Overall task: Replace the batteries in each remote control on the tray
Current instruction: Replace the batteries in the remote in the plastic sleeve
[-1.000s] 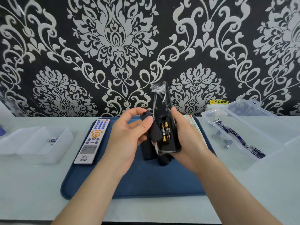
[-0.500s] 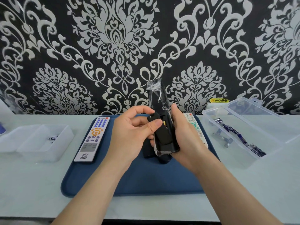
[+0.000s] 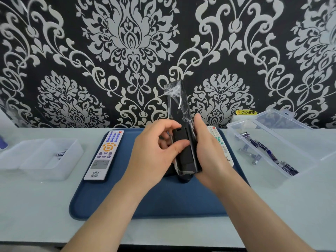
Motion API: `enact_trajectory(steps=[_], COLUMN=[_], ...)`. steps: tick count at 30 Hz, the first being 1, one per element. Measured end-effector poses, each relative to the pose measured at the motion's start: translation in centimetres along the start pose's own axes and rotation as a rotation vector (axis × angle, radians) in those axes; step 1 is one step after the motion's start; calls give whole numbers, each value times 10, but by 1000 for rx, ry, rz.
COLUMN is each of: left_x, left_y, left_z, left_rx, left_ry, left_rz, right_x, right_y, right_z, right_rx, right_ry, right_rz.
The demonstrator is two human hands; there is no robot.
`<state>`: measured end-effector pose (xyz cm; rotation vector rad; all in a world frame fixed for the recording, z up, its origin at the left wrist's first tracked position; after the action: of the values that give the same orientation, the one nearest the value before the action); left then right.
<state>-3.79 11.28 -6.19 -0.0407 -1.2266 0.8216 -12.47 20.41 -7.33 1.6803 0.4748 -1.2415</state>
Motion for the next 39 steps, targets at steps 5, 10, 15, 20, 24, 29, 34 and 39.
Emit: enact_trajectory(steps=[5, 10, 15, 20, 24, 29, 34, 39], left_x=[3, -2, 1, -5, -3, -14, -36, -47], left_y=[2, 9, 14, 9, -8, -35, -52, -63], left_z=[0, 1, -2, -2, -1, -2, -9, -20], left_rx=[70, 101, 81, -176, -47, 12, -166, -203], left_ry=[183, 268, 259, -45, -208, -403, -505, -548], left_rz=[305, 498, 676, 318, 50, -108, 149, 715], right_x=[-1, 2, -1, 4, 4, 8, 32, 62], right_y=[1, 1, 2, 9, 17, 22, 36, 55], right_z=[0, -1, -5, -3, 1, 5, 17, 29], right_rx=[-6, 13, 8, 72, -31, -46, -123, -202], right_ry=[-31, -43, -10, 38, -34, -124, -55, -3], right_rz=[19, 40, -16, -381, -541, -581, -728, -912])
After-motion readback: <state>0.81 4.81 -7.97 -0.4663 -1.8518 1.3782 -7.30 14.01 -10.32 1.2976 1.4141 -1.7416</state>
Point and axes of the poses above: each hand's wrist, its own z-axis towards the middle knuckle, its own y-axis out of the palm, x = y × z, the point moved 2 cm from there along z, towards the middle knuckle, and after that the axes turned 13 degrees about -x, right-handed, at the moved point
